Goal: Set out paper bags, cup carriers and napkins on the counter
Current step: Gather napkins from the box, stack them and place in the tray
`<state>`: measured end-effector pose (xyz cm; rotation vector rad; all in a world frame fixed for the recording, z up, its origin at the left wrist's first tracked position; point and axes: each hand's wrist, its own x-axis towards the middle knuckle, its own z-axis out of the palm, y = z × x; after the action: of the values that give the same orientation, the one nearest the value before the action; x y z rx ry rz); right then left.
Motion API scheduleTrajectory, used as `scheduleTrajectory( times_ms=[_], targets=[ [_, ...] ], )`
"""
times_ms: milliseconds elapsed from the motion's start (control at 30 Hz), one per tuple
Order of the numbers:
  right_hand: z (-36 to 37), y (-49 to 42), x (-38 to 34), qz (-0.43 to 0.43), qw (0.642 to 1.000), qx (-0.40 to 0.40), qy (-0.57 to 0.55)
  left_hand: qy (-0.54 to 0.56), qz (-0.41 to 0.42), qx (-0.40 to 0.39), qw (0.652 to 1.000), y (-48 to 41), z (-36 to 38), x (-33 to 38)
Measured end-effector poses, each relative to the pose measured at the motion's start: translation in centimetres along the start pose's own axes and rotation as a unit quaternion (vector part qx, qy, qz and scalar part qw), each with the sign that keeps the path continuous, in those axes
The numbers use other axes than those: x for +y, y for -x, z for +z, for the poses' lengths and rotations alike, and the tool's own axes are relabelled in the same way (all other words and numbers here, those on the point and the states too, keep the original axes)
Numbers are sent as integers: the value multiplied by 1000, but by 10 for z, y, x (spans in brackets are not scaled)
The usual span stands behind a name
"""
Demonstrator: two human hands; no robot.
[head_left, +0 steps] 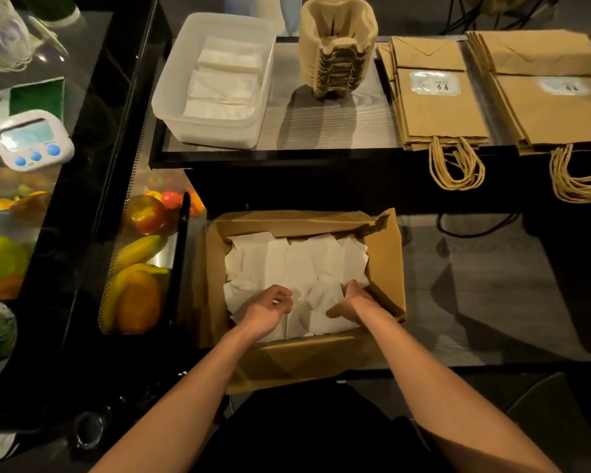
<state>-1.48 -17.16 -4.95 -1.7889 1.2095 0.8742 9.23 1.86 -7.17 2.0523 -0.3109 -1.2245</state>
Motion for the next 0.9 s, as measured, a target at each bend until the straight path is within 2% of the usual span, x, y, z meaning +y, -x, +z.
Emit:
scheduleTrajectory(
  times_ms=[133, 333, 433, 533, 633, 700, 800, 900],
  targets=[
    [-2, 1, -2, -44, 994, 23, -96, 15, 1, 2, 1000, 2, -1, 0],
    [-4, 14, -2, -151, 980, 42, -123, 47, -2, 21, 999, 4, -12, 3],
    [-9, 21, -8, -201, 963, 18, -177, 130, -19, 39, 990, 8, -14, 14],
    [-10, 22, -16, -232, 940, -35, -249, 248, -38, 30, 968, 13, -12, 26],
    [-7, 21, -23, -242, 929, -48, -277, 367, -26, -20, 930, 14, -10, 26],
    [0, 18, -26, -243, 932, -33, -268, 404, -35, -38, 913, 13, -12, 24],
    [7, 17, -28, -202, 959, 28, -198, 346, -69, 21, 935, 9, -14, 20],
    [12, 15, -26, -171, 971, 63, -156, 343, -59, 64, 935, 3, -14, 13]
  ],
)
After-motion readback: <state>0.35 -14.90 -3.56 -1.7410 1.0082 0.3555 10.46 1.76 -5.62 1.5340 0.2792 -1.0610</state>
